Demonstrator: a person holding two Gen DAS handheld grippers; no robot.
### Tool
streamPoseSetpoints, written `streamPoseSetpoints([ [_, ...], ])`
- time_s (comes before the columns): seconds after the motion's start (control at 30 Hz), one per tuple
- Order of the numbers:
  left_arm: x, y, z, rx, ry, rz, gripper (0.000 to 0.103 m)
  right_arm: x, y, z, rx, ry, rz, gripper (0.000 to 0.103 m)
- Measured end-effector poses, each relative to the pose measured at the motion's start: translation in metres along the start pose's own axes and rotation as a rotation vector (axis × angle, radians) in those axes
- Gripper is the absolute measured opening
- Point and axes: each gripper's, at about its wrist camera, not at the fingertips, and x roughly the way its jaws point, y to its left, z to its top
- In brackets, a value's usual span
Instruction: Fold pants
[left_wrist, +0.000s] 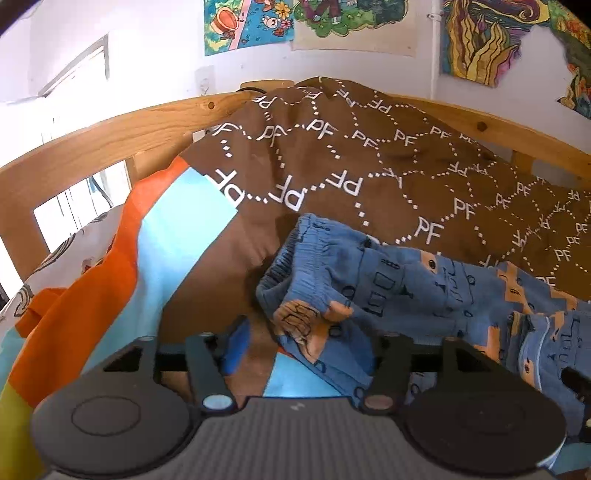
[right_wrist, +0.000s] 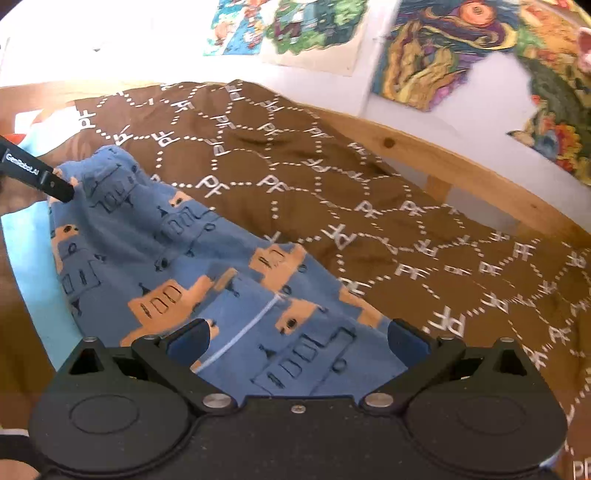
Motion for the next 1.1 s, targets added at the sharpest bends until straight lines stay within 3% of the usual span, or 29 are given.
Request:
streamPoseSetpoints([
  [0.1,-0.004,-0.002,0.000,0.000,-0.027,0.033,0.086,0.001,0.007,-0.009,-0.015,0.021,0.021,0.102],
  [0.2,0.000,-0.001,0.003,0.012,-0.038,0.074,0.086,0.004,0.014,-0.013,-0.025,0.038,0.049,0.102],
  [0.33,0.008,0.007,0.005,0.014,-0.063,0.066,0.086,0.007,0.018,-0.016,-0.016,0.036,0.064,0.102],
  [0.43,0.014,0.010,0.007,0.024,-0.077,0.026,0.075,0.008,0.015,-0.016,-0.001,0.031,0.063,0.102],
  [0.6,0.019,0.011,0.010,-0.008,-0.047,-0.036,0.047,0.011,0.014,-0.017,0.010,0.032,0.063,0.102],
  [0.83,0.025,0.021,0.013,-0.121,-0.009,-0.066,0.046,0.010,0.016,-0.017,0.015,0.015,0.070,0.102],
  [0.97,0.024,0.018,0.016,-0.122,0.013,-0.056,0.024,0.020,0.022,-0.020,-0.002,0.055,0.078,0.102],
  [1.1,0.014,0.007,0.016,-0.137,-0.015,-0.025,0.019,0.020,0.023,-0.019,0.001,0.052,0.077,0.102],
])
